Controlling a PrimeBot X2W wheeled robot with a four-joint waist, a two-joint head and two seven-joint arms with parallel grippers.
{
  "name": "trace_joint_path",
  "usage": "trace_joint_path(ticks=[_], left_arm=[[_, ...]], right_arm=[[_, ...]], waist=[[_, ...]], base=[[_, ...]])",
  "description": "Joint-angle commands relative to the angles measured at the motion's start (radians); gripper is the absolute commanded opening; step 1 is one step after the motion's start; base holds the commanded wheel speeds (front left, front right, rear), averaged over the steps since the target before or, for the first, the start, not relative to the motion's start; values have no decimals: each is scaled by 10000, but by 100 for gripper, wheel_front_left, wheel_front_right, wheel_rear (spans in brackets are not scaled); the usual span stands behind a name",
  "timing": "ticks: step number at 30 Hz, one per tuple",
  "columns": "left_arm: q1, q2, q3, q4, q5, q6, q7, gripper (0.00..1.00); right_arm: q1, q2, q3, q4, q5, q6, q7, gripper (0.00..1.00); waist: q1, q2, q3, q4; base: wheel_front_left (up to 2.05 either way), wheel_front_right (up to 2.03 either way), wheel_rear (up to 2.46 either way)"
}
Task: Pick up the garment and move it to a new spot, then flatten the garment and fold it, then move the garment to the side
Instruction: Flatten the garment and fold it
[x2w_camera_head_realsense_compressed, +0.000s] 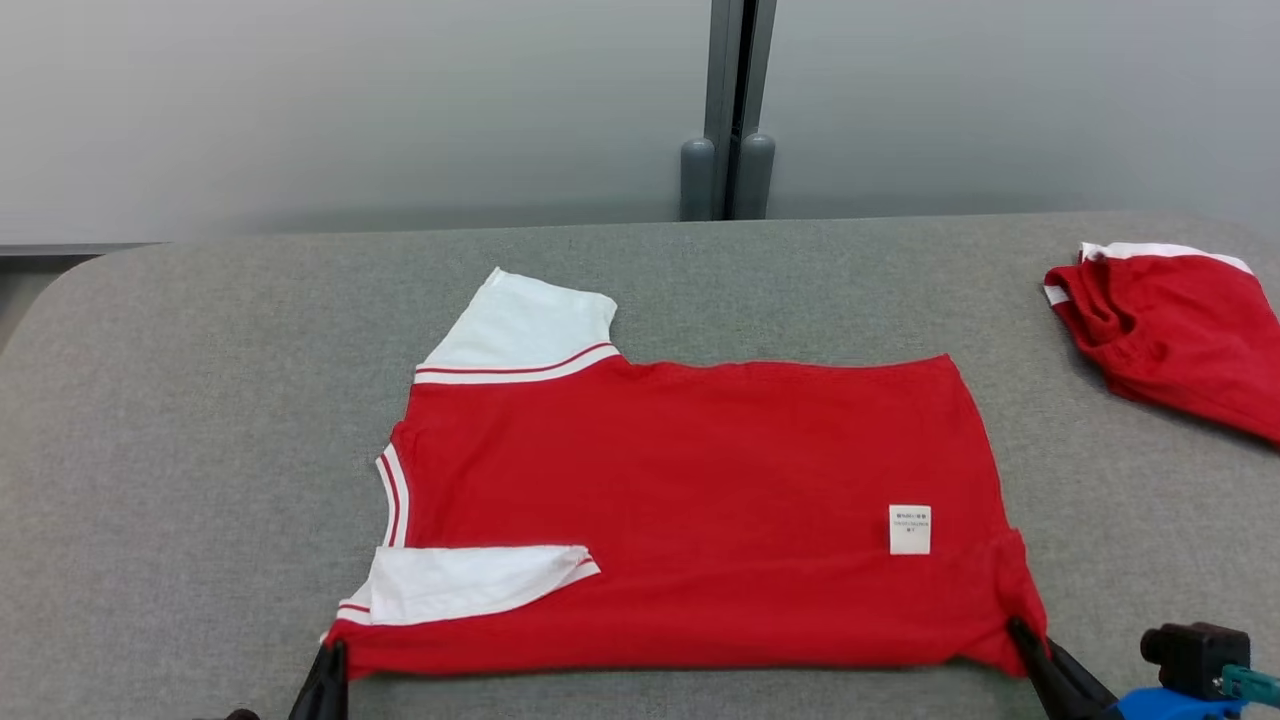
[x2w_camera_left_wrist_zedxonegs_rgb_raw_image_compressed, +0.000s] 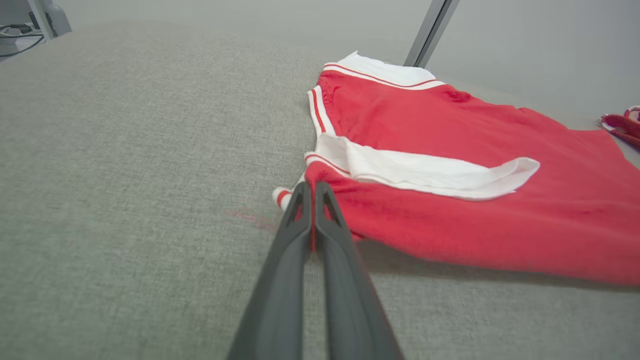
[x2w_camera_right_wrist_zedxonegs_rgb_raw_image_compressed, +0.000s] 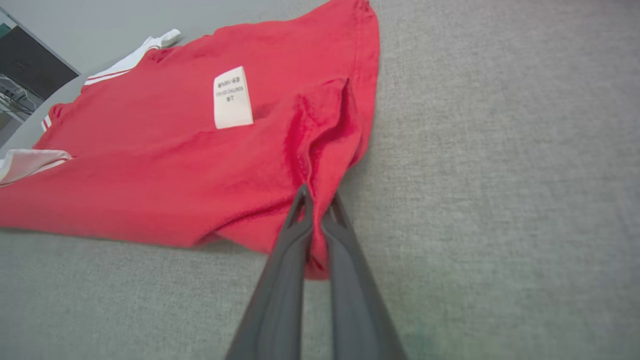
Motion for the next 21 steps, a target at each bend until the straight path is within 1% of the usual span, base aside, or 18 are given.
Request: trace_joint_path(ticks=[1,3,4,5,6,11,16,18,19,21], left_arm=[[174,50,-19,-242,-11,112,82,0],[392,5,-37,-495,-60,193,142,0],[428,-10,-49,-572,-62,234,158,0],[425,-3,-105,-639,13,238,127,58],[397,-19,-105,-681,58,260,79,100],[-2,-130,17,-854,332,291,-183,100],[-487,-329,647,-1271,816,335,-263,100],[-564,-533,976,-1528,1073,237,-260,100],[-564,-533,976,-1528,1073,237,-260,100],[-675,-685,1261,-1728,1383,115,-263,100]], right_arm=[[355,-32,-279,-322,-76,2,173,0],[762,190,-603,-652,-76,2,496,0],[878,262,-759,-783,-161,2,620,26],[944,355,-902,-909,-260,2,681,96],[980,490,-1019,-1044,-325,2,679,100],[878,920,-1411,-1393,-1039,3,400,100],[435,1354,-1769,-1667,-1692,3,-342,100],[297,1553,-1857,-1643,-1975,3,-716,100],[297,1553,-1857,-1643,-1975,3,-716,100],[153,1830,-1957,-1522,-2046,3,-989,100]], waist=[[2,1,37,36],[2,1,56,52],[2,1,59,57],[2,1,52,56],[2,1,33,53],[2,1,-167,-16],[2,1,-309,-131],[2,1,-345,-162],[2,1,-345,-162],[2,1,-364,-166]], base=[[0,0,0],[0,0,0],[0,0,0],[0,0,0],[0,0,0],[0,0,0],[0,0,0],[0,0,0],[0,0,0],[0,0,0]])
